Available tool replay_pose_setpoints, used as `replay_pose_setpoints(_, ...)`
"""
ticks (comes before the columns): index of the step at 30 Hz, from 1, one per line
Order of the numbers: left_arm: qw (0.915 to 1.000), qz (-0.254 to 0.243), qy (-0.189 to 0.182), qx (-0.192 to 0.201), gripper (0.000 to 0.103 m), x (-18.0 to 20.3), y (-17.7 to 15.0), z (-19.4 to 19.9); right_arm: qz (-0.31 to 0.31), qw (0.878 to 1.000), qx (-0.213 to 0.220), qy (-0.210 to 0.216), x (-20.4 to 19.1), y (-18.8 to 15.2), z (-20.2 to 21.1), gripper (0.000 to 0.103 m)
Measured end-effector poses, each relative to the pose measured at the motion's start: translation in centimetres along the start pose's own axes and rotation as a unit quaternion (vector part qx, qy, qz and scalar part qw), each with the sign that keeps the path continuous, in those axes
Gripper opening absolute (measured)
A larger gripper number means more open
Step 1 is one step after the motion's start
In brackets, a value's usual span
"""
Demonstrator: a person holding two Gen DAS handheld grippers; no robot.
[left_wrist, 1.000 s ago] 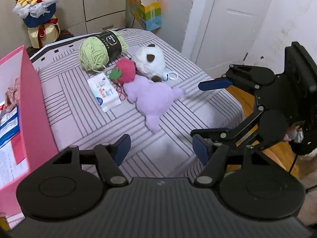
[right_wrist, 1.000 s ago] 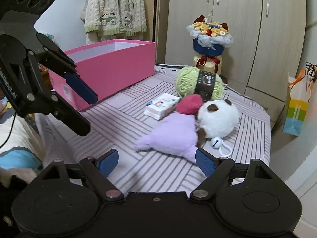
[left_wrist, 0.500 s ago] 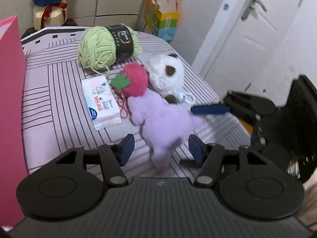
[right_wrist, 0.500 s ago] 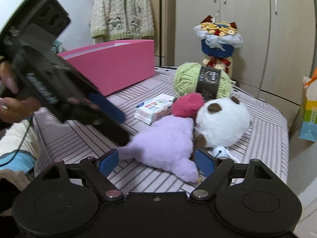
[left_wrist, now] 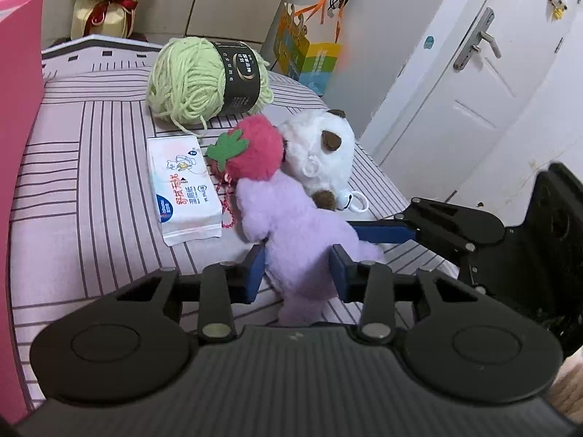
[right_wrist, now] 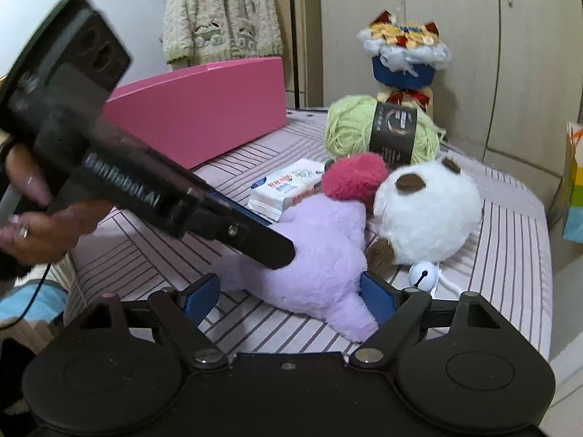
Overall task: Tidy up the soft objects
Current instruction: 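Lift the lilac plush with the left gripper and carry it over the box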
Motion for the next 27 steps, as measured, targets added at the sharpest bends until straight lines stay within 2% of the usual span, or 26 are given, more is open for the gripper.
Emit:
replay_pose_setpoints(3, 0.9998, 0.008, 0.005, 0.018, 0.037, 0.0, -0.6, 0.2, -0.008, 1.000, 0.006, -0.011, -0.4, 0.0, -0.1, 0.090)
replay_pose_setpoints(6, 0.9993, 0.023, 0.003, 0.031, 0.036, -0.1, -1.1, 0.3, -0.043, 0.999, 0.017, -0.026, -0.7, -0.1, 0.1, 0.089)
replay_pose_setpoints(9, 0.9984, 0.045, -0.005, 0.034, 0.035, -0.1, -1.5, 0.6, -0.060, 0.996, 0.039, -0.054, -1.5, -0.4, 0.4, 0.083)
replay_pose_setpoints(12, 0.9987, 0.035, 0.002, 0.037, 0.035, 0.5, -1.9, 0.8, -0.066, 0.993, 0.060, -0.082, -2.5, -1.0, 0.8, 0.081)
replay_pose_setpoints(16, 0.9991, 0.033, 0.005, 0.026, 0.036, 0.9, -2.3, 1.6, -0.082, 0.990, 0.066, -0.090, -3.5, -1.3, 1.3, 0.081)
replay_pose_setpoints(21, 0.9992, 0.038, 0.003, 0.008, 0.042, 1.2, -3.0, 2.5, -0.085, 0.991, 0.053, -0.092, -5.3, -1.5, 1.4, 0.090)
replay_pose_setpoints(23, 0.9993, 0.038, 0.005, 0.005, 0.043, 1.3, -3.4, 2.8, -0.077, 0.992, 0.049, -0.083, -5.8, -1.9, 1.1, 0.097)
replay_pose_setpoints(27, 0.9990, 0.044, 0.001, 0.001, 0.043, 1.3, -4.0, 3.1, -0.073, 0.991, 0.067, -0.090, -5.7, -2.5, 0.9, 0.098)
Point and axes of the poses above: each gripper's, at about its wrist camera, not at the fingertips, and z roughly against the way its jaws point, x to its right, y to its top, the point moved 5 cm from there along -z, roughly the way its jaws point, and after that the axes turned 4 degrees about -z, right-handed, at the moved point
